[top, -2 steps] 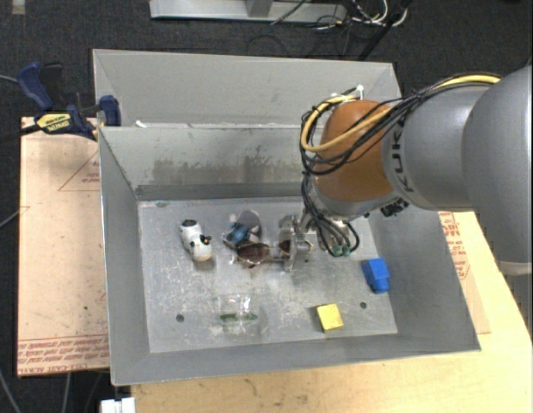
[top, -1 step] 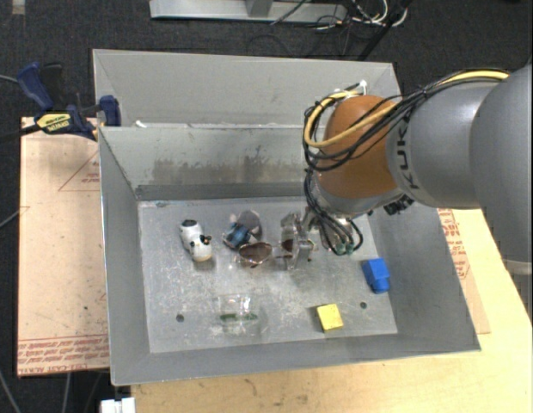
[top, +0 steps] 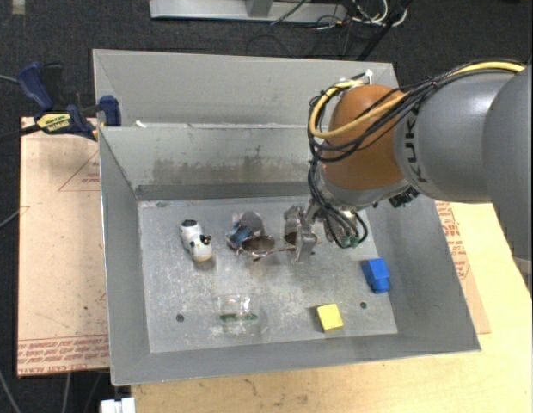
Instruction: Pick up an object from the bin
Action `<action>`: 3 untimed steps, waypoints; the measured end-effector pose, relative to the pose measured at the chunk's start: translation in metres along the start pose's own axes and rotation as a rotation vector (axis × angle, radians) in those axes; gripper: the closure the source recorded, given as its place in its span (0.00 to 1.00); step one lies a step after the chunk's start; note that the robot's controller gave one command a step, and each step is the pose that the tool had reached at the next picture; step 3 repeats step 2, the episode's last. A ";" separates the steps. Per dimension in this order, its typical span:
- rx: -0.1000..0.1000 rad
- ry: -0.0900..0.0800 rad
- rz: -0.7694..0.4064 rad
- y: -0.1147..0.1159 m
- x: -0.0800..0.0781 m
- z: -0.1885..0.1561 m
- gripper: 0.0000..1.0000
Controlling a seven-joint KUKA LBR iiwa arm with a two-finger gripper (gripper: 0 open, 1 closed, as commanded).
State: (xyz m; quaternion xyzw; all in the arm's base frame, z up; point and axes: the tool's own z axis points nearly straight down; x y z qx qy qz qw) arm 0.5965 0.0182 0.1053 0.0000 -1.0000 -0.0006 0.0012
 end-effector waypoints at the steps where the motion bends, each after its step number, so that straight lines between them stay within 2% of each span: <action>1: 0.000 -0.003 0.000 0.000 0.000 -0.016 1.00; 2: 0.000 0.001 0.000 0.000 0.001 -0.037 1.00; 3: 0.000 0.001 0.000 0.000 0.001 -0.037 1.00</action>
Offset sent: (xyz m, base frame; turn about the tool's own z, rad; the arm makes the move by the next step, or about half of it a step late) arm -0.0002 0.0002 0.0915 0.0000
